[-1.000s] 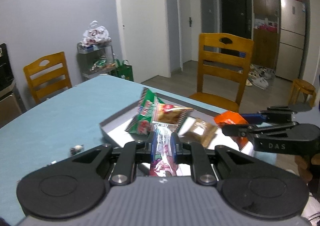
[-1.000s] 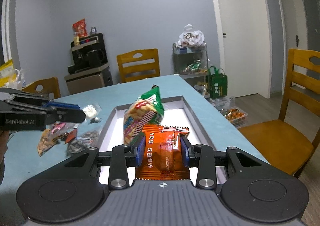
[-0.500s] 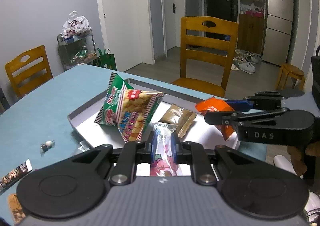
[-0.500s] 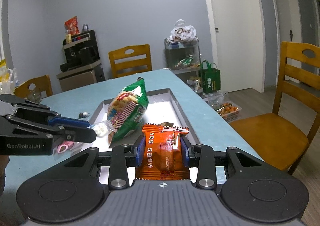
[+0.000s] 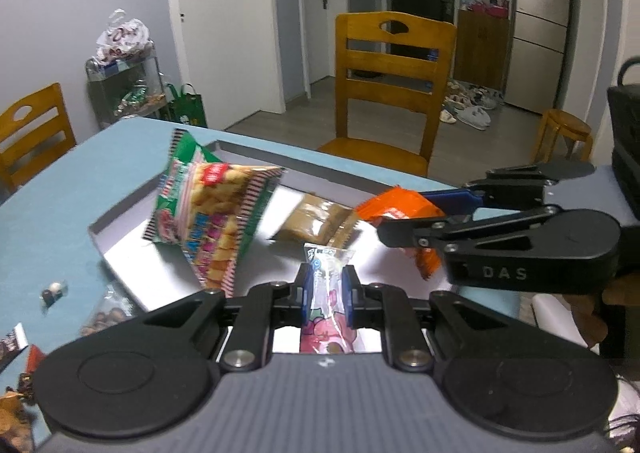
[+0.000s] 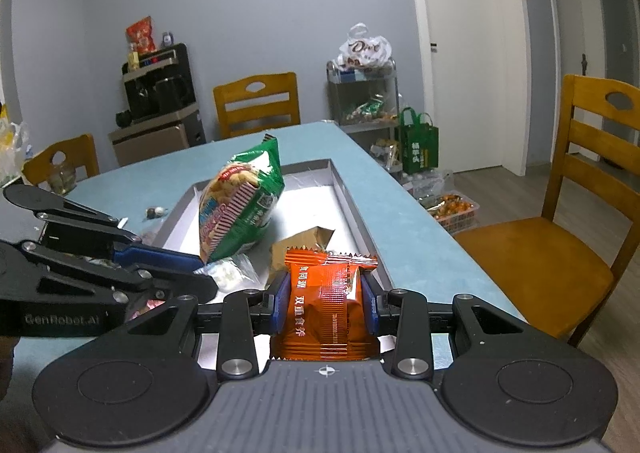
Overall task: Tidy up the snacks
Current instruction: 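Carry the candy pack and orange cake over the grey box with both grippers, then open the left gripper to drop the candy pack while the right gripper releases the orange cake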
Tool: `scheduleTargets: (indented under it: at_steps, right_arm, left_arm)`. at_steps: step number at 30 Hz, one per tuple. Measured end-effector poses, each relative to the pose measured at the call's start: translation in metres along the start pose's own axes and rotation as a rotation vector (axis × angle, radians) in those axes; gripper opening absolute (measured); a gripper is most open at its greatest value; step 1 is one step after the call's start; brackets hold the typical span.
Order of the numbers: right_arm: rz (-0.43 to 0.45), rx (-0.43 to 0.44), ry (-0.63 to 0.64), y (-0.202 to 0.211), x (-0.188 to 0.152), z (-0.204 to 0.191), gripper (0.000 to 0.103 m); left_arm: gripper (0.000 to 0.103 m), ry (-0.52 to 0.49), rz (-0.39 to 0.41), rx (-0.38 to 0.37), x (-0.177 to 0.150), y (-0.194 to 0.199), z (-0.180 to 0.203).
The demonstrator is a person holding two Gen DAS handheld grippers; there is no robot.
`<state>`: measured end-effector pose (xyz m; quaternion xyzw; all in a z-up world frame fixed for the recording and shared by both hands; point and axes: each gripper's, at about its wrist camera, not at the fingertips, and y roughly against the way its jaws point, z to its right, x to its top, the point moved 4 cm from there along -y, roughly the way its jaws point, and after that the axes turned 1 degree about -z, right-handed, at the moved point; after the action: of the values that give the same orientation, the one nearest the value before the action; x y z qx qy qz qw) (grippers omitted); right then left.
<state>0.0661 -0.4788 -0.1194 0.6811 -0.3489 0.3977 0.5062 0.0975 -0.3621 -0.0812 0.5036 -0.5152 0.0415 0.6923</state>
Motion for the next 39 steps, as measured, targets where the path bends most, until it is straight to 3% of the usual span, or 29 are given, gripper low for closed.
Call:
scheduleTargets:
  at_steps: [17, 33, 39]
  right_arm:
    - [-0.039, -0.006, 0.036, -0.013, -0.005, -0.003, 0.038]
    - [-0.059, -0.019, 0.061, -0.012, -0.01, -0.005, 0.038]
    - [-0.071, -0.035, 0.064, -0.013, -0.009, -0.008, 0.038]
  left_arm:
    - [0.011, -0.007, -0.044, -0.092, -0.008, -0.032, 0.015]
    - [0.011, 0.011, -0.061, -0.114, -0.009, -0.033, 0.01]
    - [0.016, 0.02, -0.061, -0.107, -0.009, -0.034, 0.009]
